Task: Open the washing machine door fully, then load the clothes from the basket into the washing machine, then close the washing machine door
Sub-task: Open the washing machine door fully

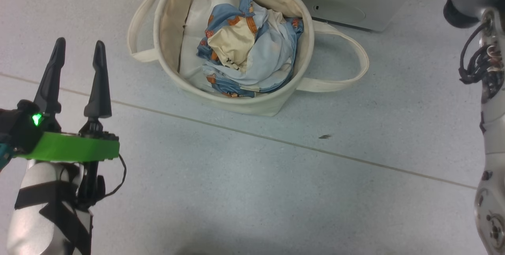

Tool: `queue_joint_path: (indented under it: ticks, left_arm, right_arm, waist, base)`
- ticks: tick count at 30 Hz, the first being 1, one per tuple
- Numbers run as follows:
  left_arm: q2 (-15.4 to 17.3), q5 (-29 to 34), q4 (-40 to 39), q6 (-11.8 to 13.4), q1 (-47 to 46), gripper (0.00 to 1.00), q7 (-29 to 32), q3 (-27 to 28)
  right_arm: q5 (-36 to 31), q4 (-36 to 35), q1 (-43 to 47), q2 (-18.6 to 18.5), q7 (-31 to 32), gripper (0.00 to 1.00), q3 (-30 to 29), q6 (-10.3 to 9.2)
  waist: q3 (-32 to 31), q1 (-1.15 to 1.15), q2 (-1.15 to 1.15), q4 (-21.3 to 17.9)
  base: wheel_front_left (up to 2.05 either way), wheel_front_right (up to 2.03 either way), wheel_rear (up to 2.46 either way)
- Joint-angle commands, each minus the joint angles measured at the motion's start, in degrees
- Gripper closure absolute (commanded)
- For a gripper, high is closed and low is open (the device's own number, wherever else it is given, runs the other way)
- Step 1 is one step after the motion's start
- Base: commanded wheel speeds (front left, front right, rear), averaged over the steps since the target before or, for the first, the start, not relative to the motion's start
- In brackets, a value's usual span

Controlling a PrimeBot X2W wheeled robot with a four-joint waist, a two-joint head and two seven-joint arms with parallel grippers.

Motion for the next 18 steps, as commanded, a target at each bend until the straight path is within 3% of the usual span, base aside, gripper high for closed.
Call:
queue_joint_path:
  ticks: [1,18]
  left_arm:
    - [2.51,-0.06,-1.95,-0.31,-0.18,0.0,-0.26,1.67]
    - [2.23,0.59,-2.29,-0.32,-0.35,0.0,-0.26,1.95]
  right_arm:
    - [0.28,-2.14,-2.54,1.4,0.77,1.0,0.57,0.02]
    - [-1.21,0.62,-6.91,2.1,5.4,1.0,5.43,0.02]
  waist:
    - [0.29,0.0,0.0,0.14]
    - [0.87,0.0,0.0,-0.49]
  base:
    - [0.0,0.0,0.0]
    - [0.0,0.0,0.0]
